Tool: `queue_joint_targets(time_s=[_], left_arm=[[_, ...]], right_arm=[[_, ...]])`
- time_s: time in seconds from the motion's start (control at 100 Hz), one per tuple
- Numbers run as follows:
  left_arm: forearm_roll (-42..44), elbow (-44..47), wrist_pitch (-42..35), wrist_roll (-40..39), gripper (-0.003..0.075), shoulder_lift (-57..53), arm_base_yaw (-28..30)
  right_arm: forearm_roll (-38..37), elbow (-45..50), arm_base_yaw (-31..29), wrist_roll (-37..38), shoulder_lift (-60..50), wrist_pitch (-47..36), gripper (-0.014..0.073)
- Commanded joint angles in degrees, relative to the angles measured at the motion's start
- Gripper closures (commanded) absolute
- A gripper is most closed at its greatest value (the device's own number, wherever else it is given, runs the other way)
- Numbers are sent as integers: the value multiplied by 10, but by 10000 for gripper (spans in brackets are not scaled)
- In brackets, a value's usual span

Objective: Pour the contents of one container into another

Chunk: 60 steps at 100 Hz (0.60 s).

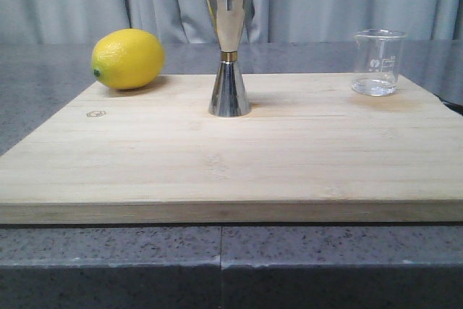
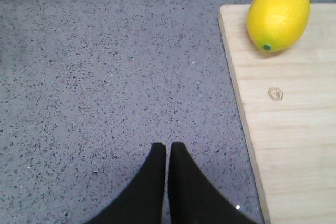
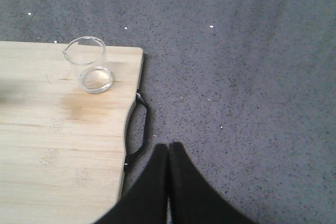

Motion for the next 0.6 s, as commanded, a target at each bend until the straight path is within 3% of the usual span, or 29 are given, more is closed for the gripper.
queue_joint_targets(time_s=[0.0, 0.14, 0.25, 0.45, 0.59], left_arm=[[-29, 11, -81, 9, 739, -28, 36], [-86, 113, -205, 93, 739, -105, 127], [-87, 219, -322, 96, 739, -175, 168], [-74, 400, -520, 96, 739, -287, 176], [-74, 467, -553, 96, 739, -355, 176]], right_arm=[[-8, -13, -3, -5, 2, -46, 666], [-8, -13, -3, -5, 2, -46, 666], [-8, -13, -3, -5, 2, -46, 666], [-8, -13, -3, -5, 2, -46, 666], [-8, -13, -3, -5, 2, -46, 666]])
